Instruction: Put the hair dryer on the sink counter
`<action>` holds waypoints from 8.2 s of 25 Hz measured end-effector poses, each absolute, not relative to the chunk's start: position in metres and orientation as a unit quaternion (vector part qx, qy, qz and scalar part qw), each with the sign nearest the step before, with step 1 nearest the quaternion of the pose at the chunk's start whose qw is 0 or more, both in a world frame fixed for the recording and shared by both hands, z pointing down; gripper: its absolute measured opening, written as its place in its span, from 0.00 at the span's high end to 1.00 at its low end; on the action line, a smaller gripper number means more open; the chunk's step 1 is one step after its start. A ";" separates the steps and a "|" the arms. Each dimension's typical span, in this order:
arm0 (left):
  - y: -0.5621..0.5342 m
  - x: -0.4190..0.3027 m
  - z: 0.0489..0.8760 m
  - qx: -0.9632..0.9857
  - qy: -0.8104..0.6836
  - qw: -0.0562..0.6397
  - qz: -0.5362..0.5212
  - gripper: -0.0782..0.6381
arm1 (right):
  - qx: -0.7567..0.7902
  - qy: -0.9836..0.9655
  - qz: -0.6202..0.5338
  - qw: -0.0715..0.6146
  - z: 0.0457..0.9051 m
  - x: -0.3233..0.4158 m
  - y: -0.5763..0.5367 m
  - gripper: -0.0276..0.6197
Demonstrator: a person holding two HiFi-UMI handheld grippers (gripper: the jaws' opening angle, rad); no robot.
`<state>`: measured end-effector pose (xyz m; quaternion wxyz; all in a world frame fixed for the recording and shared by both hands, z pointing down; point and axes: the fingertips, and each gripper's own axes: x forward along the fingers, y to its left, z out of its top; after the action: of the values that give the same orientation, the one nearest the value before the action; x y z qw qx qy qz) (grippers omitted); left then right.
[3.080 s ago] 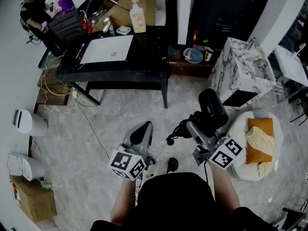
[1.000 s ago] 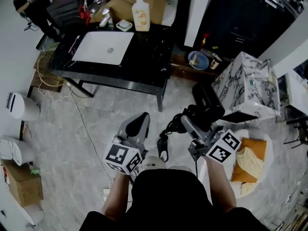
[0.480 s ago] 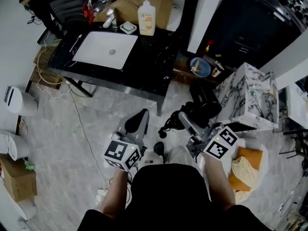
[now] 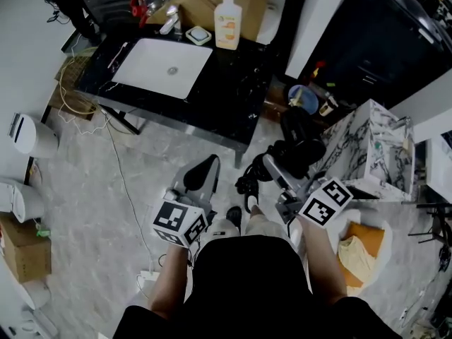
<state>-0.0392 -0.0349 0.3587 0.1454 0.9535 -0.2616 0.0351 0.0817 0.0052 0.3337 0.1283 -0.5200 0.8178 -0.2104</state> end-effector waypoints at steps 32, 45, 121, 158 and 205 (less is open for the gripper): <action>-0.146 0.019 0.374 0.902 -0.394 0.161 0.070 0.89 | -0.416 0.888 -0.196 -0.021 0.384 0.136 -0.176 0.62; -0.157 0.030 0.380 0.882 -0.442 0.151 0.063 0.89 | -0.372 0.906 -0.143 -0.143 0.417 0.137 -0.210 0.62; -0.238 -0.038 0.440 0.869 -0.434 0.222 0.080 0.89 | -0.269 0.797 -0.096 -0.532 0.580 0.059 -0.277 0.62; -0.222 -0.030 0.424 0.869 -0.442 0.207 0.076 0.89 | -0.282 0.828 -0.092 -0.475 0.546 0.045 -0.267 0.63; -0.095 -0.038 0.400 0.908 -0.378 0.164 0.080 0.89 | -0.439 0.851 -0.116 -0.264 0.439 0.043 -0.111 0.94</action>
<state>-0.0380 -0.0955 0.4002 0.1641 0.9077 -0.3778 0.0795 0.0432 -0.1110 0.4392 -0.2635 -0.4388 0.8511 -0.1162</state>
